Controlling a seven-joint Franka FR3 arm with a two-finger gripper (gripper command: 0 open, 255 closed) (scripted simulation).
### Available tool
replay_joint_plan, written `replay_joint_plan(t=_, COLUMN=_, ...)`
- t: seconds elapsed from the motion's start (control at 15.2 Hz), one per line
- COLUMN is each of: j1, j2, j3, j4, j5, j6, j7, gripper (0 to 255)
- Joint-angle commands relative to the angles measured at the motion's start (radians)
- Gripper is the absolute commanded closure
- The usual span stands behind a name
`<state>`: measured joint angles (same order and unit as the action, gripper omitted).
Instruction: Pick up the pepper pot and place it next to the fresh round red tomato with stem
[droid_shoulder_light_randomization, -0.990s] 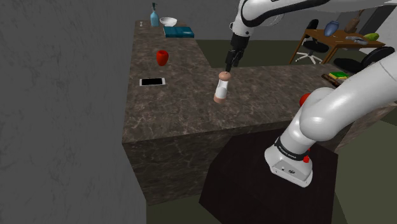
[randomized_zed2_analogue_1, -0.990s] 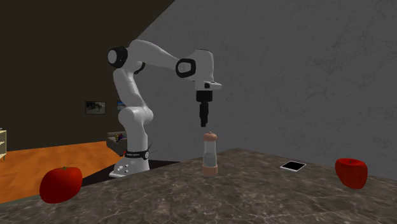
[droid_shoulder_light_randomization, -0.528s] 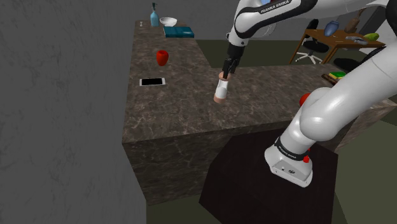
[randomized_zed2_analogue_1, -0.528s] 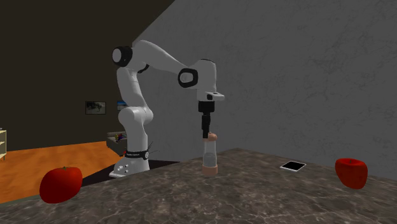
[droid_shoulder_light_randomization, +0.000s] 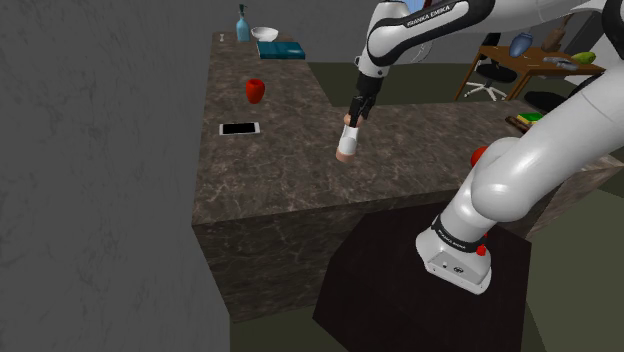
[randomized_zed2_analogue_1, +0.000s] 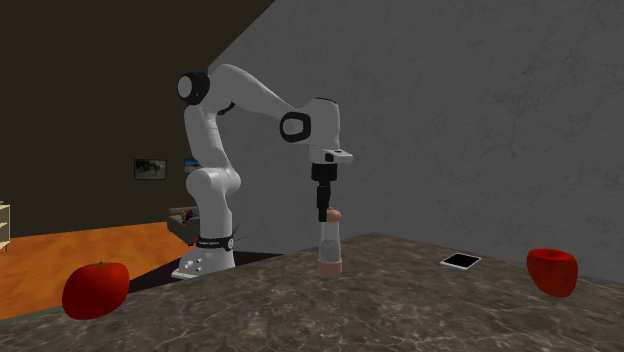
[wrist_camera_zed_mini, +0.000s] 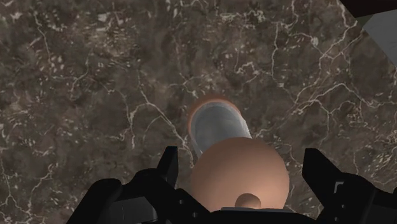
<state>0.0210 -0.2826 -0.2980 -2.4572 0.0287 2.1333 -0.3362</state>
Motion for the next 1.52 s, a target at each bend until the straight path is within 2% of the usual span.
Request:
replay_joint_plan(t=0.0, j1=0.0, j2=0.0, j3=0.0, j4=0.0, j5=0.0, j6=0.0, j7=0.0, gripper=0)
replay_joint_plan(t=0.07, j1=0.0, j2=0.0, j3=0.0, j4=0.0, j5=0.0, j6=0.0, j7=0.0, gripper=255)
replay_joint_plan(t=0.66, j1=0.0, j2=0.0, j3=0.0, j4=0.0, j5=0.0, j6=0.0, j7=0.0, gripper=255)
replay_joint_plan(t=1.45, j1=-0.004, j2=-0.067, j3=0.015, j4=0.107, j5=-0.016, j6=-0.171, j7=0.028, gripper=255)
